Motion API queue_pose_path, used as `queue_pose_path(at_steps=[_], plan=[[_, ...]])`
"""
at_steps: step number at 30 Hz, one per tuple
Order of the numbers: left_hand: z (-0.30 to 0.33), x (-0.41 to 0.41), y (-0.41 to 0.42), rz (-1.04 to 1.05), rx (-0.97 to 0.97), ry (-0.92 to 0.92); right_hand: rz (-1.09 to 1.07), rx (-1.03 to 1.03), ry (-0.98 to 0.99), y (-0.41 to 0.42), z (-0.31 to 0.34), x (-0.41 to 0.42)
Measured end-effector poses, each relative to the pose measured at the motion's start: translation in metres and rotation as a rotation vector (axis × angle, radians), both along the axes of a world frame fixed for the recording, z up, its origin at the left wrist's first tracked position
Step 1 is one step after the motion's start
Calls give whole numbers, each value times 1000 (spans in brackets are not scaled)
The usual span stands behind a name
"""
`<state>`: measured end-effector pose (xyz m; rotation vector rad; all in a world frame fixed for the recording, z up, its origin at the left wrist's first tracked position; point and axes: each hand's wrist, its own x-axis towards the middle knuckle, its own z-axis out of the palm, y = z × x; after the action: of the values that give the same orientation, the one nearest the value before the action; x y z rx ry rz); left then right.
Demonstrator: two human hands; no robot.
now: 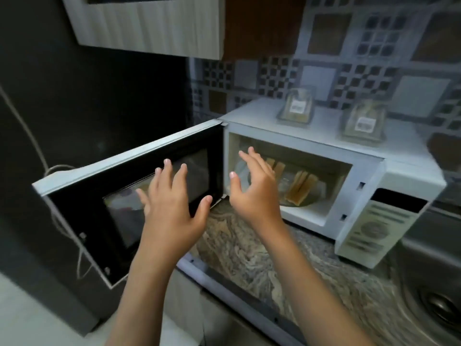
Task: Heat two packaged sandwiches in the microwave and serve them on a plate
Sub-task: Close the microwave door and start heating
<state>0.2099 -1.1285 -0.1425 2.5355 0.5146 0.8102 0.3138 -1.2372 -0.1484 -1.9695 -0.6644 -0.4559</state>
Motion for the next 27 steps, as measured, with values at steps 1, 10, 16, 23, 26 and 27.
queue_pose_path(at_steps=[1, 10, 16, 23, 26, 27], plan=[[-2, -16, 3, 43, 7, -2, 36, -1, 1, 8, -5, -9], [6, -121, 50, 324, 25, -58, 387, 12, -6, 94, -5, -91], [4, -151, 88, 284, 5, -41, 411, 51, -109, 138, 1, -124], [6, -160, 158, 124, -7, 30, 245, 46, -146, 189, 4, -147], [7, -158, 182, 47, -22, 25, 154, 65, -193, 200, -4, -151], [7, -156, 188, 21, -26, 21, 148, 80, -187, 201, -7, -152]])
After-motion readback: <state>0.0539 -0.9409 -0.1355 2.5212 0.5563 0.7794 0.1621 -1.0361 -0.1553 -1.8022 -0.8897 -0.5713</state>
